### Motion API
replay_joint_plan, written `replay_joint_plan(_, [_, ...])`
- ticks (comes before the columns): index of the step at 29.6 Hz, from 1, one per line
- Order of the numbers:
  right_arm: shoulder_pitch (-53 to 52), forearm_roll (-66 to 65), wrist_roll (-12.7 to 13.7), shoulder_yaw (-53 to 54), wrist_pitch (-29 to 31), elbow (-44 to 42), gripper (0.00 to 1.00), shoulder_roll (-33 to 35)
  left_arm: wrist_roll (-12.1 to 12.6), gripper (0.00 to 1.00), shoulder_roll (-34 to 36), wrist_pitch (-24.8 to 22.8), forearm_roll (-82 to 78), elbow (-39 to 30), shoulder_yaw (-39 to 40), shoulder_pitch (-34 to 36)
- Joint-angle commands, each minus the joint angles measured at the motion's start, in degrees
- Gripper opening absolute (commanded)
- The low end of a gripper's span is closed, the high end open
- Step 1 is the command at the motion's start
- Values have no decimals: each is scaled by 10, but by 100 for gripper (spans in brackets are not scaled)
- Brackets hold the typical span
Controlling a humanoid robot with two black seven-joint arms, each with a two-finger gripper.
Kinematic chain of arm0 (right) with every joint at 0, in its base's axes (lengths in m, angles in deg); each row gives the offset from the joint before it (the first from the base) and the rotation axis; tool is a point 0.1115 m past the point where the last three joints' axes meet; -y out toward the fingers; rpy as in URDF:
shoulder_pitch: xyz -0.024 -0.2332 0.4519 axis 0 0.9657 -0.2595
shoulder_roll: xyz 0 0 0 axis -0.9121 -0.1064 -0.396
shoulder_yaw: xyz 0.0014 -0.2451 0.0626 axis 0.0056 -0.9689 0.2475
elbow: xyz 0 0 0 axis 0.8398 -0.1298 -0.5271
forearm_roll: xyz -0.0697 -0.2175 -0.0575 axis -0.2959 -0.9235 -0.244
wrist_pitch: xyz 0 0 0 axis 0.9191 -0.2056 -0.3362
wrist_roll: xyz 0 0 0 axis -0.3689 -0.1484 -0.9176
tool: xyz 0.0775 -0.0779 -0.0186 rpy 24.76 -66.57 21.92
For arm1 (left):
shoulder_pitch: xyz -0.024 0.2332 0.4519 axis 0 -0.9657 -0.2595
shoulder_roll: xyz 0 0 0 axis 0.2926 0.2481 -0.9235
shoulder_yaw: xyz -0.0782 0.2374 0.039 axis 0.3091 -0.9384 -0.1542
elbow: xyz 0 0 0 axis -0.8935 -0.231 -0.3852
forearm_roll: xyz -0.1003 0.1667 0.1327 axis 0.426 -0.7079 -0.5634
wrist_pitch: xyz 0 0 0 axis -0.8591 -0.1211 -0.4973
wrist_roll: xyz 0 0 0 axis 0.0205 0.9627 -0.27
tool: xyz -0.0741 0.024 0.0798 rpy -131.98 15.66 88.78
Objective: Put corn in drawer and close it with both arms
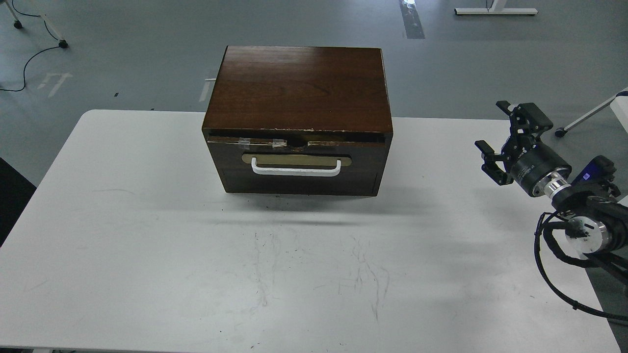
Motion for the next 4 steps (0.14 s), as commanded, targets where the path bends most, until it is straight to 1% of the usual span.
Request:
replay_joint_plan(1, [0,1,0,42,0,-6,100,-1,0,100,-96,89,-2,-4,-37,-2])
replay_joint_plan(2, [-1,1,0,52,0,-9,100,-1,0,100,-130,122,-2,-4,-56,-2])
replay_joint_plan(4, [-1,1,0,61,0,-9,100,-1,0,100,-156,144,-2,-4,-72,-3])
